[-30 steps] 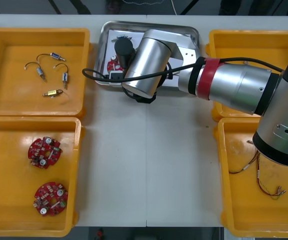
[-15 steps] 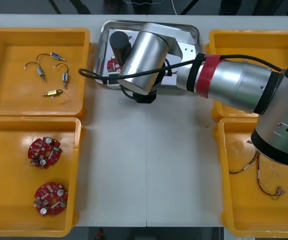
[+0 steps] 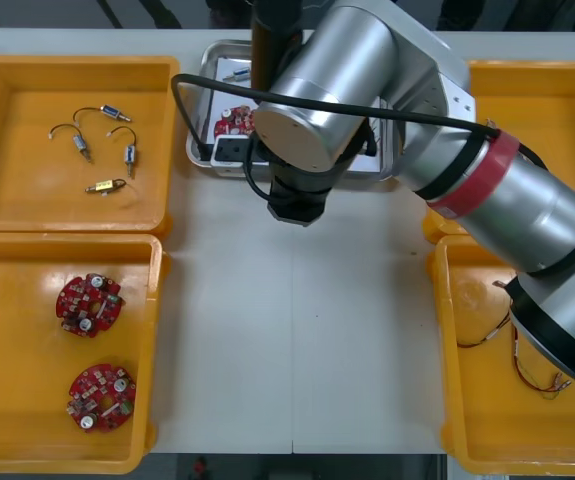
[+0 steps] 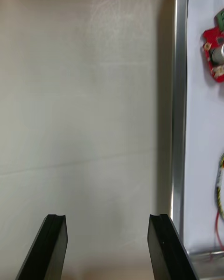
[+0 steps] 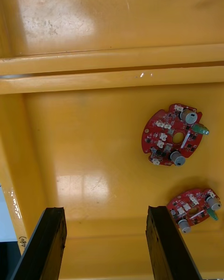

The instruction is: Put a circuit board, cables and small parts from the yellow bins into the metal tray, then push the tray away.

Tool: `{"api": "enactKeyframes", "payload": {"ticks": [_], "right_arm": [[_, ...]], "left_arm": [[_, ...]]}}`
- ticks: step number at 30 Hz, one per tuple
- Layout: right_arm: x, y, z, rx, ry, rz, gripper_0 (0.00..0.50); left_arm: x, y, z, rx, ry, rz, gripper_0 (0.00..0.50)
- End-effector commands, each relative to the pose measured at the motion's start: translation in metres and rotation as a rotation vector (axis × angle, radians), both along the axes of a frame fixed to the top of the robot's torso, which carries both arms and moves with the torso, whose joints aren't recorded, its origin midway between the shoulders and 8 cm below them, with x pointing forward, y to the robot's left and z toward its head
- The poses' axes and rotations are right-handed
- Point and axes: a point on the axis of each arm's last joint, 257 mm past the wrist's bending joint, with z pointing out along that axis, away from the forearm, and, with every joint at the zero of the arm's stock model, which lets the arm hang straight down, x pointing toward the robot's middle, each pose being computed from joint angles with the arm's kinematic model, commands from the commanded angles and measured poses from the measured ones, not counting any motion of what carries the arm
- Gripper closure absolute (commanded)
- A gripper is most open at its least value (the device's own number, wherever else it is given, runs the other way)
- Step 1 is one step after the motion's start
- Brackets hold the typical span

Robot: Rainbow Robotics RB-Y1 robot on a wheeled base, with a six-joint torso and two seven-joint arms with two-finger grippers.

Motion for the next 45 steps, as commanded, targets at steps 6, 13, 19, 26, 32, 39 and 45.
{"api": "enactKeyframes", "payload": {"ticks": [6,13,19,26,32,39,45], "right_arm": [[-0.027,-0.056,0.034,0.207,0.0,-0.225,0.0],[-0.029,-0.084,0.06,0.398,-0.048,-0.418,0.0],[-0.041,-0.129,0.051,0.479,-0.056,-0.603,0.0],[-0.049,-0.186,0.046,0.556,-0.068,-0.815,0.0],[-0.062,-0.244,0.041,0.641,-0.034,-1.017,0.0],[-0.079,-0.299,0.034,0.645,-0.026,-1.132,0.0],[-0.095,-0.336,0.035,0.627,-0.028,-1.184,0.0]], "left_arm": [[-0.005,0.013,0.014,0.058,-0.016,-0.016,0.0],[-0.005,0.013,0.014,0.058,-0.016,-0.016,0.0],[-0.005,0.013,0.014,0.058,-0.016,-0.016,0.0],[-0.005,0.013,0.014,0.058,-0.016,-0.016,0.0],[-0.005,0.013,0.014,0.058,-0.016,-0.016,0.0],[-0.005,0.013,0.014,0.058,-0.016,-0.016,0.0],[-0.005,0.013,0.014,0.058,-0.016,-0.016,0.0]]}}
